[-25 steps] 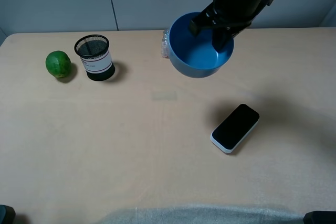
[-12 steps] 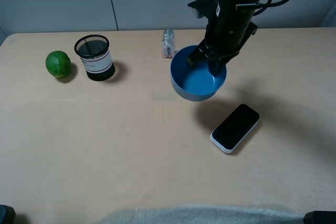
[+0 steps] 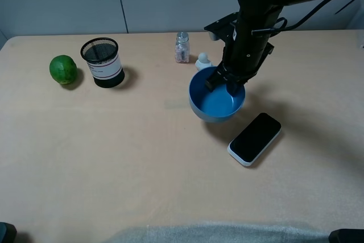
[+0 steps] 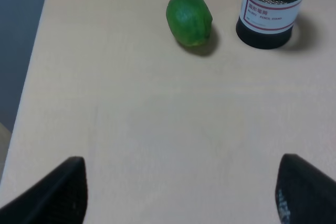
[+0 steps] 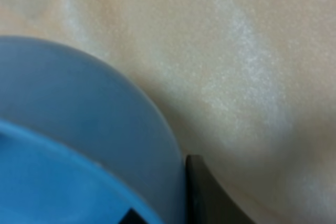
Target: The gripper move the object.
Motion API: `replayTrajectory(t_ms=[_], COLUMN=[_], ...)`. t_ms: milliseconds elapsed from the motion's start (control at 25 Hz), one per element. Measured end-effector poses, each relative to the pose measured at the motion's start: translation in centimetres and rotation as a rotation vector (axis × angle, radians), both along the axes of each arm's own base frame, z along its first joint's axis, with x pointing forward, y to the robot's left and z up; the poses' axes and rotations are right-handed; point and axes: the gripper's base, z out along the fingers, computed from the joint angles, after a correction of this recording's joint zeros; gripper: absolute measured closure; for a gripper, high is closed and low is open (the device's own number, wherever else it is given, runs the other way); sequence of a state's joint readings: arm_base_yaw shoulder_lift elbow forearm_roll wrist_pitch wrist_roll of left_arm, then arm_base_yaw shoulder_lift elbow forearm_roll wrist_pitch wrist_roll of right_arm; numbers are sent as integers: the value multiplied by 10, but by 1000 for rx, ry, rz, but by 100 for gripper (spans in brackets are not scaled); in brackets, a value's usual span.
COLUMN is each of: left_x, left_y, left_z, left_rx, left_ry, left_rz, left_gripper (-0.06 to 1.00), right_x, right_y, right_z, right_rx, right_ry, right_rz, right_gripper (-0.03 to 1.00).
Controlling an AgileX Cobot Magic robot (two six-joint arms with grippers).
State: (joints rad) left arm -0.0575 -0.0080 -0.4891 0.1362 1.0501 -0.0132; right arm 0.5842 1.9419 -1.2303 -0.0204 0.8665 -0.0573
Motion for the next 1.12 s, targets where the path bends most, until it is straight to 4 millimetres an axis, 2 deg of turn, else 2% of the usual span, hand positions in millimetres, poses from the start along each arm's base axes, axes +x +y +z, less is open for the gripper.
replayTrajectory(t_ms=[640, 1120], left_x=[0, 0], left_y=[0, 0], left_z=[0, 0], left_rx=[0, 1], left_ry=[0, 0], left_rz=[0, 1], left_gripper=[15, 15], right_x=[4, 5], right_y=[-1, 0], right_z=[-32, -33], right_rx=[-44, -40], right_ry=[57, 50], right_rz=[21, 33], right_gripper=[98, 98])
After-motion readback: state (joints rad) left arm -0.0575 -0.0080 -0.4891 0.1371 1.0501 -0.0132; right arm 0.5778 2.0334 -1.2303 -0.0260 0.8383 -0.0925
